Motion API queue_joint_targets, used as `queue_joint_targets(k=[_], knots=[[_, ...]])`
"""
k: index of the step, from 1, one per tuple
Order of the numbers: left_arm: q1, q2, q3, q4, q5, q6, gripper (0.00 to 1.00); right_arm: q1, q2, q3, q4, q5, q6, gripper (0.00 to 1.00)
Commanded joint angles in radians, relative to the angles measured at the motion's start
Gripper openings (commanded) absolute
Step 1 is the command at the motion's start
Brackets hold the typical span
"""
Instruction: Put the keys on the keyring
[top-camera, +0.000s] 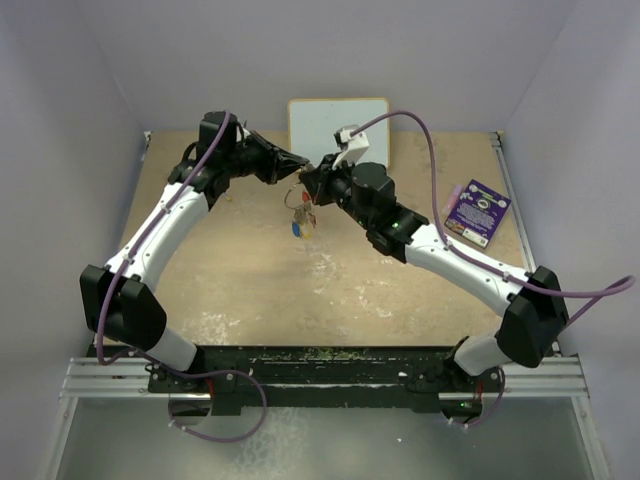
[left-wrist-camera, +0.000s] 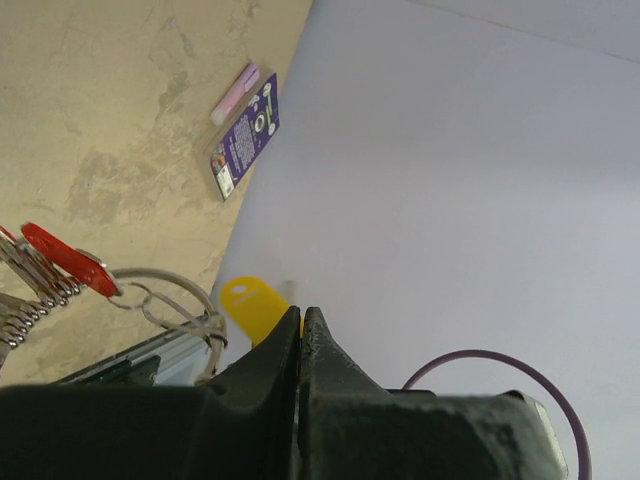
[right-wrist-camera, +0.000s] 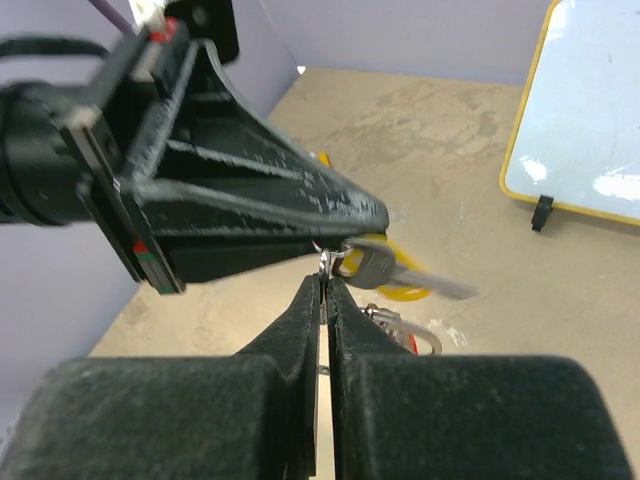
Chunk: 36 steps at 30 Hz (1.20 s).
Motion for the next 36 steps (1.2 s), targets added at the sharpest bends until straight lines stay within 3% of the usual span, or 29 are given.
queue_joint_targets(k=[1, 13, 15, 21, 30, 36], knots=[[-0.016, -0.019, 0.072, 0.004, 0.026, -0.12, 0.02, 0.007, 0.022, -0.009, -0.009, -0.03, 0.021, 0.0], [-0.016, -0.017, 0.034, 0.043, 0.031, -0.053, 0.04, 0.01, -0.023, -0.023, -0.066, -0.009, 0.034, 0.0], [-0.015, -0.018, 0.006, 0.039, 0.039, -0.008, 0.11, 0.009, -0.042, -0.02, -0.101, -0.005, 0.051, 0.0], [0.004, -0.004, -0.087, -0.041, 0.06, 0.223, 0.47, 0.009, -0.1, 0.026, -0.385, 0.015, 0.156, 0.0], [0.06, 0.047, -0.038, -0.236, -0.06, 0.602, 0.58, -0.028, -0.094, 0.013, -0.68, 0.057, 0.268, 0.0], [0.093, 0.035, -0.038, -0.204, -0.171, 0.677, 0.59, -0.04, -0.028, 0.05, -0.797, 0.112, 0.256, 0.0]])
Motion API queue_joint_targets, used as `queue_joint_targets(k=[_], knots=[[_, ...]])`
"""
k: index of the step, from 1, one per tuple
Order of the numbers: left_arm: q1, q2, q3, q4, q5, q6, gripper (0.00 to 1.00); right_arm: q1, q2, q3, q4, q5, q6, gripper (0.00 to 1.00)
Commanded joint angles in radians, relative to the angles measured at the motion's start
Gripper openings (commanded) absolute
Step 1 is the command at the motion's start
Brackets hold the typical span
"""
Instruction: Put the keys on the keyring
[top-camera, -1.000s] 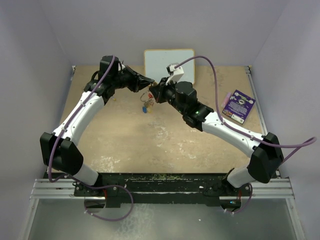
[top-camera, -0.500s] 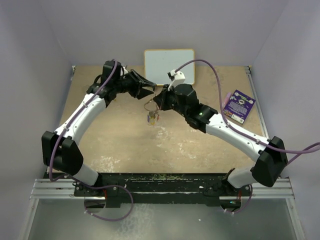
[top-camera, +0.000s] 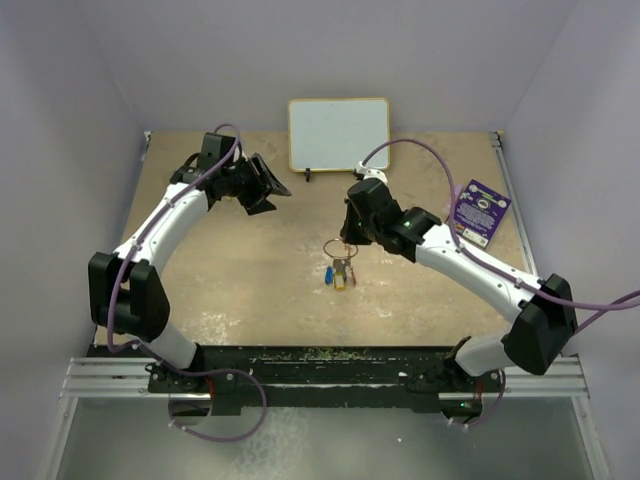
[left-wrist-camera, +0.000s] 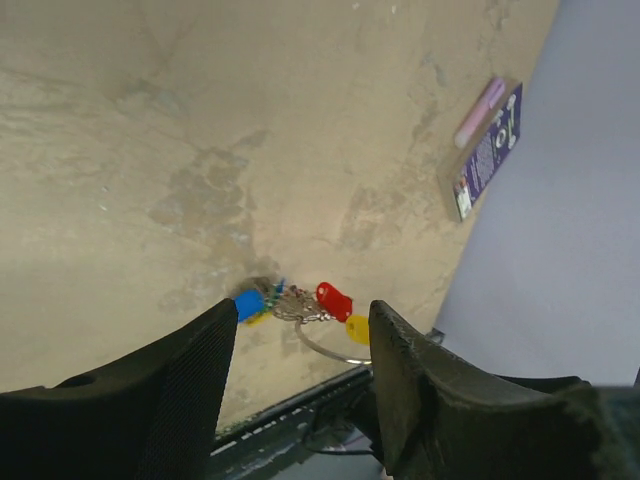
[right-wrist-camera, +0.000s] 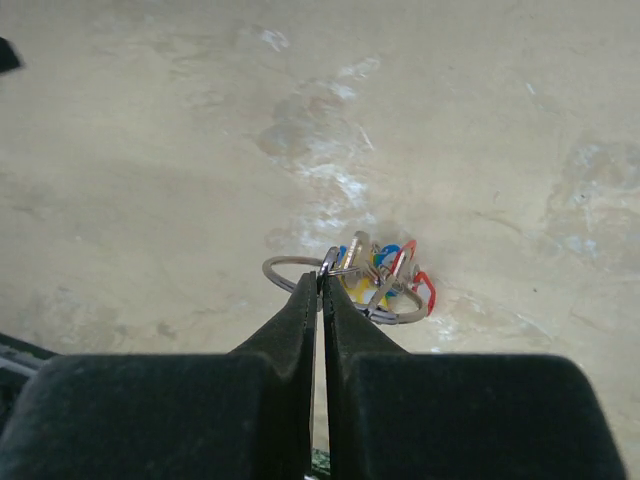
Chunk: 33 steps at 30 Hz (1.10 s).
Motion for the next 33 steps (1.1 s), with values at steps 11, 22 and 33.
queue_joint_targets(k=[11, 22, 33], knots=[[0.1, -0.041, 0.047, 0.075, -0.184, 0.172, 0.62, -0.002, 0.331, 0.155, 0.133, -0.198, -0.052, 0.0], [0.139, -0.149, 0.0, 0.122, -0.356, 0.317, 0.98, 0.001, 0.21, 0.113, 0.276, -0.319, -0.092, 1.0], [0.138, -0.225, -0.039, 0.189, -0.577, 0.548, 0.98, -0.001, -0.082, 0.065, 0.184, 0.151, -0.17, 0.99]])
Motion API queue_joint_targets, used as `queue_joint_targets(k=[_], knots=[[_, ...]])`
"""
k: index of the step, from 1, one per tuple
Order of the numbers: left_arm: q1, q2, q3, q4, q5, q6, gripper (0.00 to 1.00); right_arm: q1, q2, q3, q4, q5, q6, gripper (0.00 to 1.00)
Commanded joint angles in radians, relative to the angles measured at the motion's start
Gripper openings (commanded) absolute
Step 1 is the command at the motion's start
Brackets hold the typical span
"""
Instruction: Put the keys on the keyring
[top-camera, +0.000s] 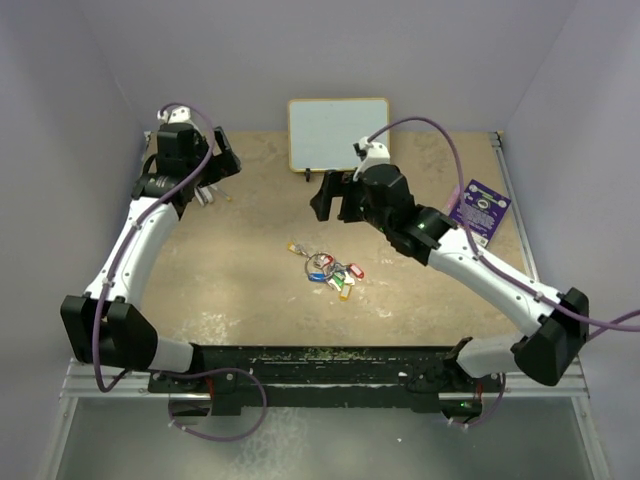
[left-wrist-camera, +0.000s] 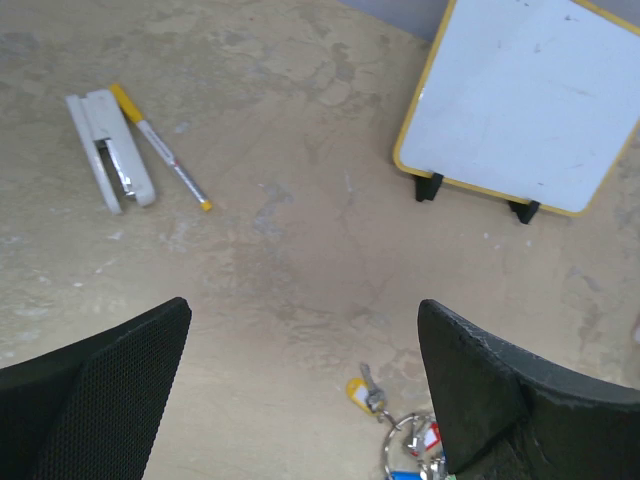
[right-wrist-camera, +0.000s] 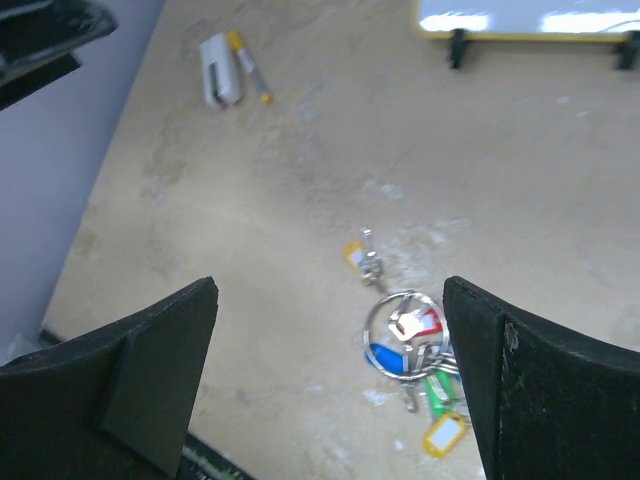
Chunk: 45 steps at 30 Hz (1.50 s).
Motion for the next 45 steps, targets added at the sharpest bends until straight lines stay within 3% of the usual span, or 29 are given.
queue_joint_targets(k=[1, 6, 15, 24, 45], knots=[[0.009, -0.044, -0.022, 0.078, -0.124, 0.132, 0.98, 0.001, -0.049, 0.041, -0.092, 0.274, -0.075, 1.0], [0.015, -0.044, -0.024, 0.088, -0.134, 0.16, 0.98, 0.0, -0.09, 0.072, -0.157, 0.406, -0.118, 1.0], [0.015, -0.043, -0.024, 0.098, -0.138, 0.177, 0.98, -0.015, -0.061, 0.085, -0.255, 0.478, -0.041, 1.0], [0.015, -0.04, -0.027, 0.102, -0.119, 0.179, 0.98, -0.017, -0.061, 0.102, -0.232, 0.432, -0.134, 1.0], [0.016, -0.053, -0.05, 0.107, -0.128, 0.2, 0.98, -0.023, -0.049, 0.044, -0.169, 0.376, -0.168, 1.0]])
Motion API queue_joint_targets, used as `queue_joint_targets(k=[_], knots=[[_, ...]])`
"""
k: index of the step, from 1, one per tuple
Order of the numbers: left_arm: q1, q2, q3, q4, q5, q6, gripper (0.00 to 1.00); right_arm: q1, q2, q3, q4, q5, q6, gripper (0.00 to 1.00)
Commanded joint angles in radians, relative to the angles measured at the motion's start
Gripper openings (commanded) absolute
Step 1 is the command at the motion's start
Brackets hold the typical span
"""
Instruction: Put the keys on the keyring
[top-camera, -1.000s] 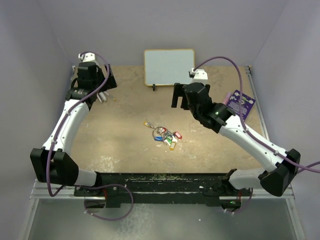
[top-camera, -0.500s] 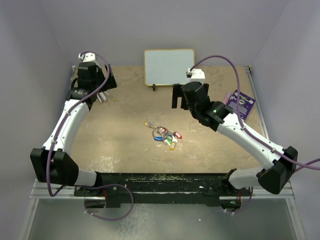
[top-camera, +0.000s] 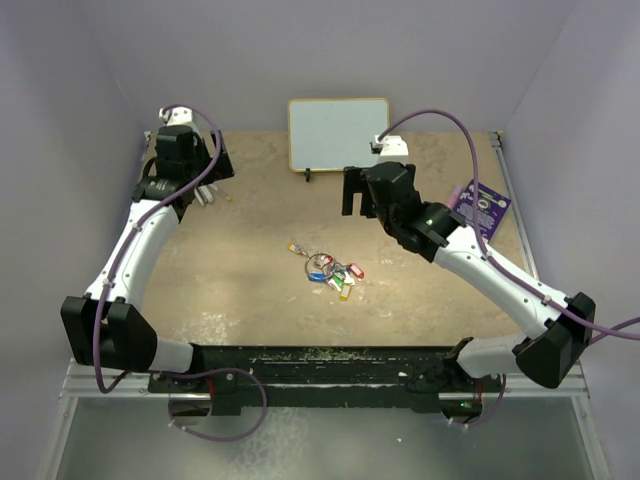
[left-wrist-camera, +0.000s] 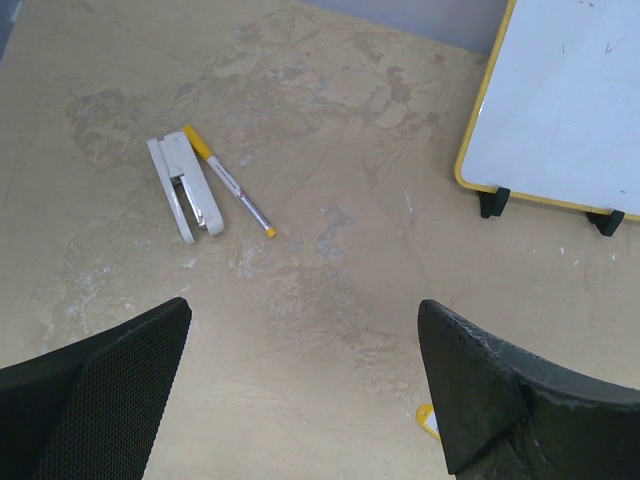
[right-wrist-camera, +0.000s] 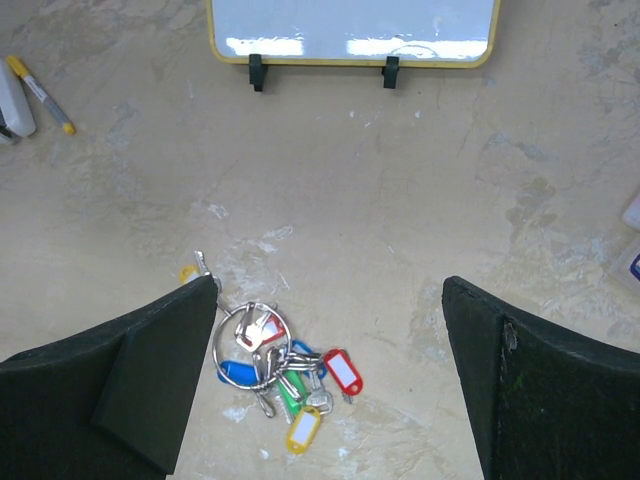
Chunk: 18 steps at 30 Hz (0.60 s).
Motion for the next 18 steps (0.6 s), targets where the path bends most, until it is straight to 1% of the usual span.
queue_joint_targets(k=[1, 18], knots=[[0.008, -0.036, -0.005, 0.043, -0.006, 0.022, 0.98, -0.004, -0.008, -0.011, 0.025, -0.011, -0.016, 1.0], [0.008, -0.045, -0.003, 0.039, -0.016, 0.034, 0.98, -0.009, -0.019, -0.028, 0.016, -0.026, -0.018, 1.0]])
